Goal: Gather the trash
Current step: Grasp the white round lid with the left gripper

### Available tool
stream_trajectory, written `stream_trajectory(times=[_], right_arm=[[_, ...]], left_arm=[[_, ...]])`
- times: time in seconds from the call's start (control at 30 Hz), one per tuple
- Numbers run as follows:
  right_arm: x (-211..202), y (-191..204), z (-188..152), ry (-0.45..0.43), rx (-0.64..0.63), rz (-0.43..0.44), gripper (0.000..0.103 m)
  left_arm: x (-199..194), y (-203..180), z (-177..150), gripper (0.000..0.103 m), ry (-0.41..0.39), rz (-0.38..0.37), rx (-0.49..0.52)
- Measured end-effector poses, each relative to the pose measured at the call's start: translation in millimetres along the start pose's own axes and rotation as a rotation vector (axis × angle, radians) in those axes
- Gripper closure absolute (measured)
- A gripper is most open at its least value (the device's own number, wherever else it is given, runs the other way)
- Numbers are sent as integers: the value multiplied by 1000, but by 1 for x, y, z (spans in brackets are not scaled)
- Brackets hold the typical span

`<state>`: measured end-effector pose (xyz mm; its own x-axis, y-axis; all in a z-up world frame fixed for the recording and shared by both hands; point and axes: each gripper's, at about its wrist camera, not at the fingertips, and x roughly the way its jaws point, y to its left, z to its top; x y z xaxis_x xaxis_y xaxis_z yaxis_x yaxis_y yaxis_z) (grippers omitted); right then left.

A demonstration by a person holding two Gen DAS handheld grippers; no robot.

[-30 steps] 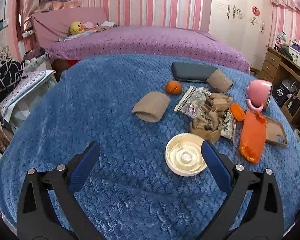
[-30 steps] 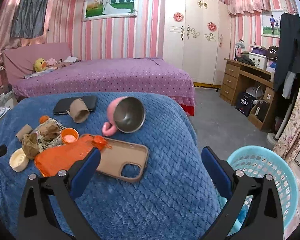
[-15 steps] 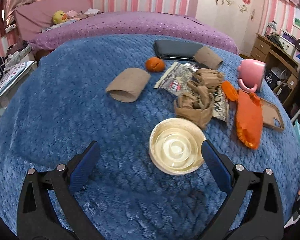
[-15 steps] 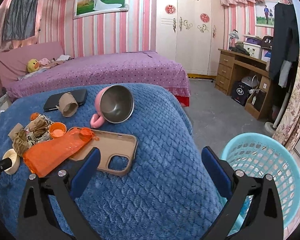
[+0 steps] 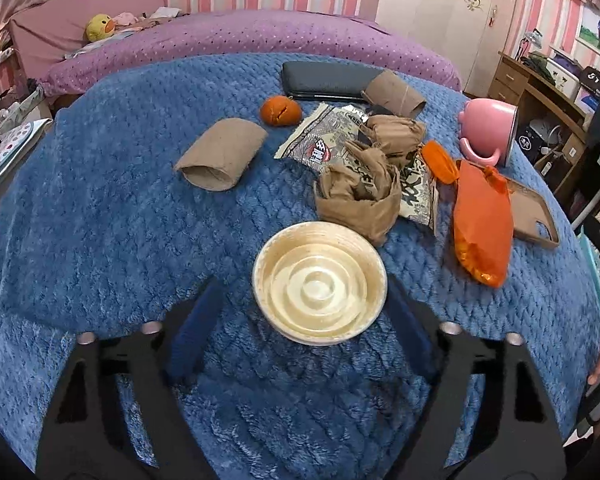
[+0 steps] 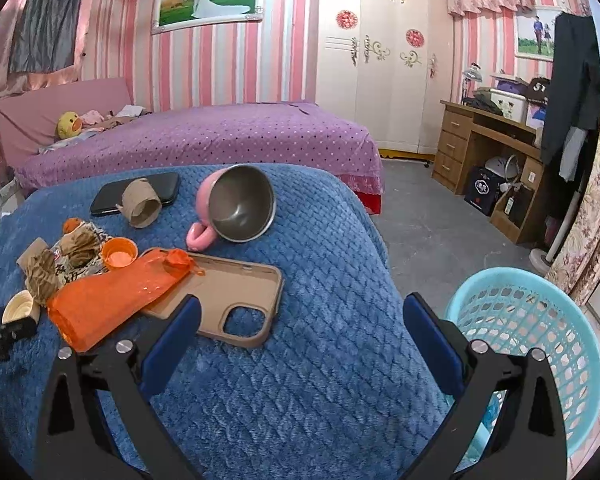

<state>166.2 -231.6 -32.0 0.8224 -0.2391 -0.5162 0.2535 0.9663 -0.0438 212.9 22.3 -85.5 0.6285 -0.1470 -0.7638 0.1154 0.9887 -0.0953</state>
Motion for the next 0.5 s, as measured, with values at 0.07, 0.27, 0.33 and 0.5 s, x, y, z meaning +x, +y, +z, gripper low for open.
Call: stream_trajectory(times=[0.07,0.27,0.33,0.5], right_arm=[[-1,6,0,-2,-17,6,5],[-3,31,-1,11,-60,63,5],[-4,47,-3,22,-82,97,5],[-6,84,-7,30,-147,153,5]], left_arm=[[-2,-2,0,42,-1,-21,13],[-11,0,1,42,-30,18,24],[-19,6,3,42,-63,59,19],[-32,24,6,42,-128,165,-4]])
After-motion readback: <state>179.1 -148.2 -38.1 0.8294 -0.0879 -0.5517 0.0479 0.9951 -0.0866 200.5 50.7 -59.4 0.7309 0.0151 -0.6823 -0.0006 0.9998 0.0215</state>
